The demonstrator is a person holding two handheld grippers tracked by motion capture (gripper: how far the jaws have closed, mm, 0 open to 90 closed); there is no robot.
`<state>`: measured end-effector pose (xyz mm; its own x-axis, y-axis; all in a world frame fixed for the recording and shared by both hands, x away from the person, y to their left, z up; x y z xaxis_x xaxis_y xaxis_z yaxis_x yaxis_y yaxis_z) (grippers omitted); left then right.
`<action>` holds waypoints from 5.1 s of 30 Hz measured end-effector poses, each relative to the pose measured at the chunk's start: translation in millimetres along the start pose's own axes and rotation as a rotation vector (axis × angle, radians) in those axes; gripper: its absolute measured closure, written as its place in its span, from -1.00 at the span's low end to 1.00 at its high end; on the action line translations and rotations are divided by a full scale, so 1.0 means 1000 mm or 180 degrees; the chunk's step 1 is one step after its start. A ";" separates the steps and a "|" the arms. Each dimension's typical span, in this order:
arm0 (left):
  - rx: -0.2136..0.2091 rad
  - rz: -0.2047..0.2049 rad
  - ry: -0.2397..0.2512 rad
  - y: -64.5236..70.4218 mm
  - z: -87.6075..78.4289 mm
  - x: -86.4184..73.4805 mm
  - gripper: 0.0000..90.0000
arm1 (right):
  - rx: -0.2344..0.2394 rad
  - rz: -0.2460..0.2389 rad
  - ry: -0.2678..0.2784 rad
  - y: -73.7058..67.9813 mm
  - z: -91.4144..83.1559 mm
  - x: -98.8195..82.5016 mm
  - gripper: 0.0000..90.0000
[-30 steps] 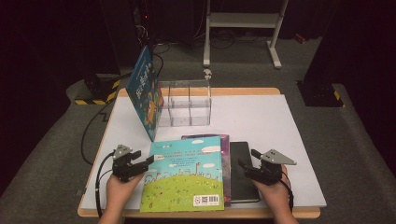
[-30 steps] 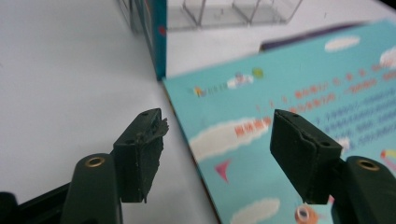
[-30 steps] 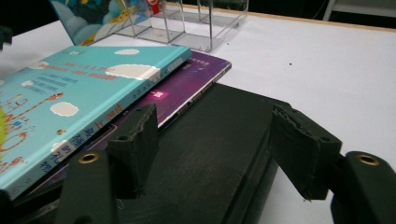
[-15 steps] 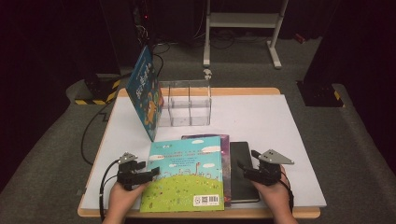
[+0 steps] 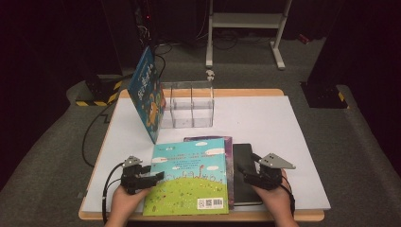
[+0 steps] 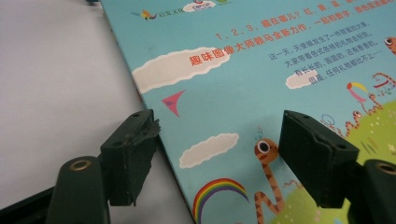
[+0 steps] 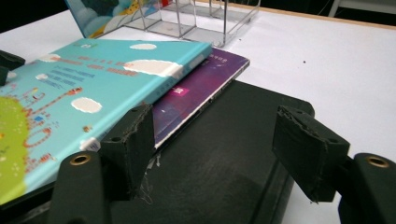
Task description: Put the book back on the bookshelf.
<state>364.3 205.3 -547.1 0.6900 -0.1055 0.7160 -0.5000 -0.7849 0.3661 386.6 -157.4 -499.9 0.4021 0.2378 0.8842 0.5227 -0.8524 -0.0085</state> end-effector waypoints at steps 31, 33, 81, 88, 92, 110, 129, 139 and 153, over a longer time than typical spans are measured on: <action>-0.0380 0.0049 0.0187 0.029 0.017 0.005 -0.49 | 0.0149 0.0173 -0.0028 0.001 0.002 -0.004 -0.25; -0.0470 -0.0008 0.0269 0.029 0.014 0.007 -0.50 | 0.0157 0.0159 -0.0082 0.001 0.002 -0.007 -0.21; -0.0523 0.0287 0.0442 0.072 0.041 0.024 -0.34 | 0.0113 0.0563 -0.0468 0.019 -0.004 -0.017 -0.45; -0.0549 0.0302 0.0482 0.074 0.039 0.020 -0.30 | 0.0349 0.0779 -0.0481 0.011 -0.009 -0.028 -0.63; -0.0553 0.0264 0.0433 0.074 0.045 0.022 -0.30 | 0.0346 0.0763 -0.0555 0.013 -0.007 -0.023 -0.58; -0.0923 0.0033 0.0308 0.075 0.075 0.044 -0.52 | 0.0487 0.0898 -0.0577 0.038 0.000 -0.026 -0.61; -0.0506 0.0439 0.1054 0.079 0.024 0.094 -0.07 | 0.0128 0.0441 0.0063 0.028 -0.022 0.046 -0.09; -0.0353 0.0680 0.1506 0.081 -0.004 0.117 0.17 | -0.0023 0.0269 0.0554 0.018 -0.038 0.085 0.14; -0.0146 0.1063 0.1707 0.077 -0.006 0.127 0.18 | -0.0177 0.0053 0.0818 0.014 -0.037 0.100 0.15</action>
<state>410.9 134.9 -424.5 0.1408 -0.0103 0.9900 -0.6731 -0.7343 0.0881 406.4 -162.4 -394.8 0.2024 0.1035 0.9738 0.4726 -0.8812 -0.0046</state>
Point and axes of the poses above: each handheld gripper's, and its own axes: z roughly forward along the jaws, x roughly out of its top, y roughly to its right, the point moved 7 cm from there along z, roughly forward along the jaws, and after that the axes turned 6 degrees about -x, right-handed, at the moved point
